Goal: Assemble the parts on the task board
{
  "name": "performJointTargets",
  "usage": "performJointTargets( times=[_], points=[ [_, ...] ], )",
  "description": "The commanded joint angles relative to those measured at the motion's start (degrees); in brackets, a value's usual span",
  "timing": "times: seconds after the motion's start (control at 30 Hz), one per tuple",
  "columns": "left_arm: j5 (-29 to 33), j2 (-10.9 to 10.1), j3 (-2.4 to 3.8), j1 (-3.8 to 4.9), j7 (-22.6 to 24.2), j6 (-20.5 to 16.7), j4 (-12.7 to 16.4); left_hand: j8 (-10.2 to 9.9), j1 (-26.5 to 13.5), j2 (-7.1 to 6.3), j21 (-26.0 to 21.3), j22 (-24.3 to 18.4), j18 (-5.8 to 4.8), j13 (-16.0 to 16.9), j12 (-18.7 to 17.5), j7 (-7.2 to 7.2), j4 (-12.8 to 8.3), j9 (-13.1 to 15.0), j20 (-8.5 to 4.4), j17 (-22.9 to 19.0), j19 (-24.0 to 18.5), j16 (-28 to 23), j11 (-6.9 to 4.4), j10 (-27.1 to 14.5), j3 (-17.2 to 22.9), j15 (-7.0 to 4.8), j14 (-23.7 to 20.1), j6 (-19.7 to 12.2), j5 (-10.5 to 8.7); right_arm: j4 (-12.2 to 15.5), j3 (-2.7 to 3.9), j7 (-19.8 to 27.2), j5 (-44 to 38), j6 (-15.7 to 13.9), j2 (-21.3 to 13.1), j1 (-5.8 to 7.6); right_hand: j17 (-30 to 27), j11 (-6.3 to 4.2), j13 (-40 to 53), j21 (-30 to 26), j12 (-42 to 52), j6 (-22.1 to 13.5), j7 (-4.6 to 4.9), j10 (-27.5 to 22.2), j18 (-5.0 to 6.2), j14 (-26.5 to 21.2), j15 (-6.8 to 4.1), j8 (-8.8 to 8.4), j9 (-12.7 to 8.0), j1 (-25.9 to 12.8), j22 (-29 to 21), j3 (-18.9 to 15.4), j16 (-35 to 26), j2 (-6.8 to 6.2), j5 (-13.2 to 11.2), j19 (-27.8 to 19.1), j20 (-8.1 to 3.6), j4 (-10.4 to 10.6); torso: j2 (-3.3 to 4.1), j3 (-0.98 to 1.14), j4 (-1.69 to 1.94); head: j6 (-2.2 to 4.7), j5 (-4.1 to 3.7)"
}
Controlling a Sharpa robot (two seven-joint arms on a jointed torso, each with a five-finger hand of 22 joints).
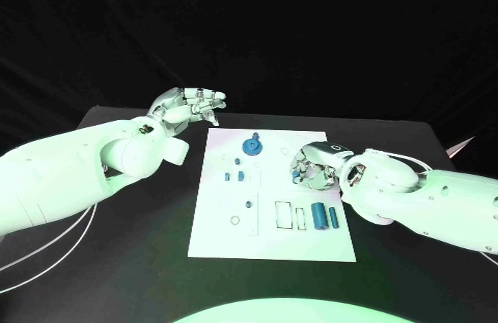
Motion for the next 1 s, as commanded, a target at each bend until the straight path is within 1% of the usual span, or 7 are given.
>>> performJointTargets(
  times=[0.03,0.2,0.33,0.5,0.63,0.83,1.0],
  points=[
    [0.17,0.03,0.04,0.04,0.16,0.96,0.08,-0.13,-0.13,0.43,-0.38,-0.09,0.75,-0.05,0.19,0.14,0.02,0.10,0.07,-0.05,0.40,-0.25,-0.18,-0.36,-0.36,0.06,-0.24,0.08,0.18,0.57,0.03,0.67,0.11,-3.50,-0.15,-0.04,0.08,0.06,0.06,0.26,-0.34,0.62,-0.13,0.59,-0.75,2.09,-0.49,1.40,1.82,-0.14,9.01,0.74,0.29,0.52,0.40,2.52,-0.42,-0.42,-0.01,-0.02,0.01,-0.02,-0.07],
    [0.17,0.00,0.04,0.04,0.13,0.97,0.04,-0.13,-0.13,0.43,-0.38,-0.09,0.75,-0.05,0.19,0.14,0.02,0.10,0.07,-0.05,0.40,-0.25,-0.18,-0.36,-0.36,0.06,-0.24,0.08,0.18,1.71,0.05,0.71,0.79,-4.84,-0.98,-0.02,-0.07,-0.01,0.12,0.38,-0.57,0.65,-0.16,0.95,-0.77,2.07,-0.53,1.86,2.33,-0.58,9.10,1.46,0.25,0.63,0.37,2.55,-0.48,-1.12,-0.05,-0.01,0.01,-0.05,-0.10],
    [0.17,-0.04,0.04,0.04,0.08,0.99,0.00,-0.13,-0.13,0.43,-0.38,-0.09,0.75,-0.05,0.19,0.14,0.02,0.10,0.07,-0.05,0.40,-0.25,-0.18,-0.36,-0.36,0.06,-0.24,0.08,0.18,3.26,0.12,0.71,1.32,-5.43,-2.08,0.23,0.00,-0.03,0.15,0.40,-0.72,0.67,-0.18,1.10,-0.78,2.08,-0.55,2.11,2.62,-0.86,9.13,1.79,0.30,0.61,0.36,2.56,-0.50,-1.50,-0.08,-0.03,0.00,0.03,-0.13],
    [0.17,-0.01,0.03,0.04,-0.01,1.11,-0.05,-0.14,-0.13,0.45,-0.47,-0.14,0.75,-0.10,0.22,0.15,0.03,0.10,0.07,-0.07,0.43,-0.29,-0.17,-0.41,-0.43,0.07,-0.26,0.06,0.17,6.18,0.22,0.80,1.81,-5.76,-3.54,0.77,-0.02,-0.04,0.17,0.46,-0.92,0.66,-0.20,1.19,-0.79,2.08,-0.56,2.37,2.93,-1.17,9.18,2.08,0.30,0.49,0.33,2.57,-0.52,-1.94,-0.09,-0.07,-0.06,0.17,-0.04],
    [0.17,0.04,0.03,0.04,-0.09,1.21,-0.10,-0.14,-0.13,0.45,-0.47,-0.14,0.75,-0.10,0.22,0.15,0.03,0.10,0.07,-0.07,0.43,-0.29,-0.17,-0.41,-0.43,0.07,-0.26,0.06,0.17,8.69,0.26,1.02,2.16,-5.88,-4.03,0.98,-0.03,-0.04,0.18,0.47,-1.01,0.66,-0.21,1.25,-0.80,2.07,-0.57,2.51,3.08,-1.35,9.19,2.20,0.31,0.43,0.32,2.57,-0.53,-2.13,-0.08,-0.01,-0.03,0.14,0.04],
    [0.17,0.11,0.03,0.03,-0.16,1.39,-0.17,-0.15,-0.13,0.44,-0.49,-0.15,0.75,-0.12,0.22,0.15,0.03,0.10,0.07,-0.08,0.44,-0.31,-0.16,-0.43,-0.46,0.07,-0.27,0.04,0.17,10.82,0.27,1.28,2.62,-5.87,-3.14,0.98,0.00,-0.04,0.18,0.51,-1.05,0.65,-0.21,1.28,-0.80,2.08,-0.57,2.57,3.16,-1.45,9.21,2.26,0.33,0.41,0.31,2.58,-0.53,-2.21,-0.08,-0.03,-0.02,0.05,0.57],
    [0.17,0.18,0.03,0.02,-0.17,1.49,-0.28,-0.15,-0.13,0.44,-0.49,-0.15,0.75,-0.12,0.22,0.15,0.03,0.10,0.07,-0.08,0.44,-0.31,-0.16,-0.43,-0.46,0.07,-0.27,0.04,0.17,11.88,0.26,1.84,1.85,-6.06,-1.11,0.38,-0.09,-0.04,0.19,0.36,-1.12,0.61,-0.20,1.32,-0.78,2.06,-0.56,2.64,3.26,-1.59,9.16,2.37,0.29,0.43,0.31,2.54,-0.54,-2.32,-0.08,-0.06,-0.01,-0.20,1.30]
  ],
)
